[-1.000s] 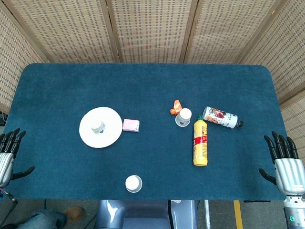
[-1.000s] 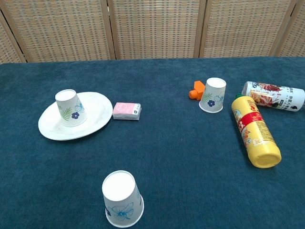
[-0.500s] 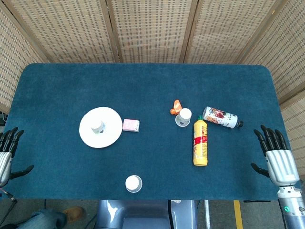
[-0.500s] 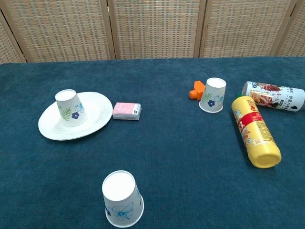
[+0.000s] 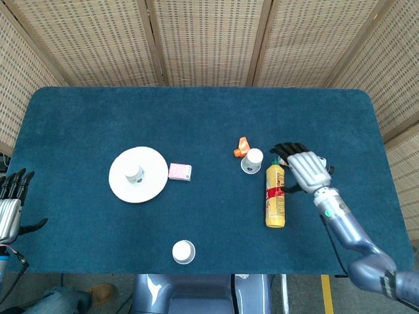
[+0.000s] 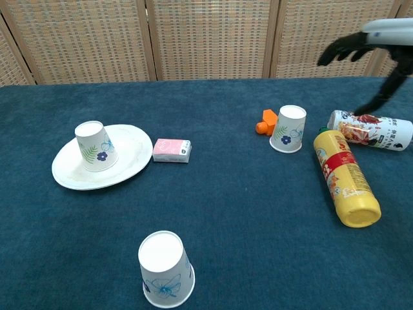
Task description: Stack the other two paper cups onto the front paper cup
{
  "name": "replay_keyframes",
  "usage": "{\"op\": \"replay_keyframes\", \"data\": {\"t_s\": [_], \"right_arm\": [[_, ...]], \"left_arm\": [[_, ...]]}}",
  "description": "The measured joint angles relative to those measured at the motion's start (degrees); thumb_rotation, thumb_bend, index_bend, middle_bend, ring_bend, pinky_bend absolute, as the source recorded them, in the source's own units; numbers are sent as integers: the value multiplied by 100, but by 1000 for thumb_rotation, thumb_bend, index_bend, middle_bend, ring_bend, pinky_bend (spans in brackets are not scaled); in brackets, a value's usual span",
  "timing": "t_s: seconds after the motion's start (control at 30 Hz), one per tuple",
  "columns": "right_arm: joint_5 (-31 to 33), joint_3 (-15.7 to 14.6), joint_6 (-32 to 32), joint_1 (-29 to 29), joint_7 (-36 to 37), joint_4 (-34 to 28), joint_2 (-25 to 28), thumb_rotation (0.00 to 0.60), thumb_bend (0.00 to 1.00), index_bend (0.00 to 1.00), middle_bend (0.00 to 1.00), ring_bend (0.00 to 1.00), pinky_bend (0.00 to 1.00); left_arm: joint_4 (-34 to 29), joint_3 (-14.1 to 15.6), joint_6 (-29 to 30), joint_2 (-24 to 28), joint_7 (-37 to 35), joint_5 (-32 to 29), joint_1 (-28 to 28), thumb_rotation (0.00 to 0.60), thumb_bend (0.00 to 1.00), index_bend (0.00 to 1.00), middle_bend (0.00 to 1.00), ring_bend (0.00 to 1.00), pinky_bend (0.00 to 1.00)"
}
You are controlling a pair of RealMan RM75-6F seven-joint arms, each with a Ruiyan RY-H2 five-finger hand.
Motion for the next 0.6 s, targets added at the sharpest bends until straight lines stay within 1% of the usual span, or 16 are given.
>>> {"op": "replay_keyframes", "data": {"t_s": [0.13,0.27,0.43,0.6], "right_arm": [[980,131,-365,757,-530,806,-695,600,302,273,312,221,233],[1703,176,-563,1218,-990,1474,-1239,600,319,283,323,230,244],[2291,128,-741,1490,-1222,1899,-1603,600,332,293,335,242,259],[2581,23,-868,1649,-1268,2287,-1859,600,346,305,348,272,278]], "left_arm": [[23,-14,-44,-70,130,-59,-41,600,0,0,0,0,0],[29,-20,-76,-89,157,-110,-53,600,0,0,0,0,0],[52,-28,-165,-96,158,-193,-80,600,0,0,0,0,0],[76,-41,-204,-97,137,-242,-101,600,0,0,0,0,0]]}}
